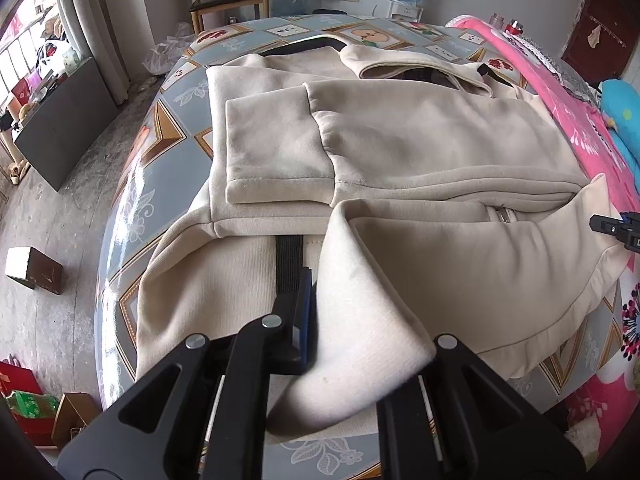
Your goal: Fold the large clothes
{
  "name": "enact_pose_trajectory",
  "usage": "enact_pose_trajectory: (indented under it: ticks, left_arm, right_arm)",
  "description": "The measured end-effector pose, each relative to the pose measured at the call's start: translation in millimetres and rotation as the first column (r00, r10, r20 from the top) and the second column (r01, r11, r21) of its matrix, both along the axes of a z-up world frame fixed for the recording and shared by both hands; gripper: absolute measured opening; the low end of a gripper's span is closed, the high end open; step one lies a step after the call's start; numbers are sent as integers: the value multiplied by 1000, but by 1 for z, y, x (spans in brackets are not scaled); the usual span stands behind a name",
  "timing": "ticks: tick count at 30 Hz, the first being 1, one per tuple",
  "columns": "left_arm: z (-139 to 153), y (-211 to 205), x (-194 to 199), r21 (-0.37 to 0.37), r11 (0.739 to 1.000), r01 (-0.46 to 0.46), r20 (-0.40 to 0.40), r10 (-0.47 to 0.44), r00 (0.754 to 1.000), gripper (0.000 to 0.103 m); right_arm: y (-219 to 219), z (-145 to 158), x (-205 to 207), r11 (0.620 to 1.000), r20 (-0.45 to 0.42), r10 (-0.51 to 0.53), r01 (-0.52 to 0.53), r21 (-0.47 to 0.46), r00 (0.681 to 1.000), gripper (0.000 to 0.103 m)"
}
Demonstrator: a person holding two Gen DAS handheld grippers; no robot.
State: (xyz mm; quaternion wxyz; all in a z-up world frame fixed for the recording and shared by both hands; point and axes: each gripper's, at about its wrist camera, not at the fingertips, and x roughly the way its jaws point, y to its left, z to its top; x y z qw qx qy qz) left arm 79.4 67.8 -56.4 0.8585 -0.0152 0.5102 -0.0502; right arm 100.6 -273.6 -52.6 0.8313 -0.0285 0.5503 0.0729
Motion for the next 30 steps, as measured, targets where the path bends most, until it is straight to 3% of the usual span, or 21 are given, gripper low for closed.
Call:
enact_pose_trajectory:
  ticks: [9, 16, 30]
  left_arm:
    - [0, -1, -1, 9, 1000, 7, 3, -7, 1000, 9]
    - [0, -1, -1, 6, 1000, 6, 4, -6, 1000, 9]
    - [10, -1, -10, 17, 999, 27, 39, -27, 999, 9]
  right_arm:
    - [19, 10, -18, 991, 79, -12, 22, -131, 997, 13]
    - [29, 20, -32, 981, 124, -14, 38, -190, 992, 11]
    - [28, 37, -54, 985, 185, -69, 97, -145, 980, 9]
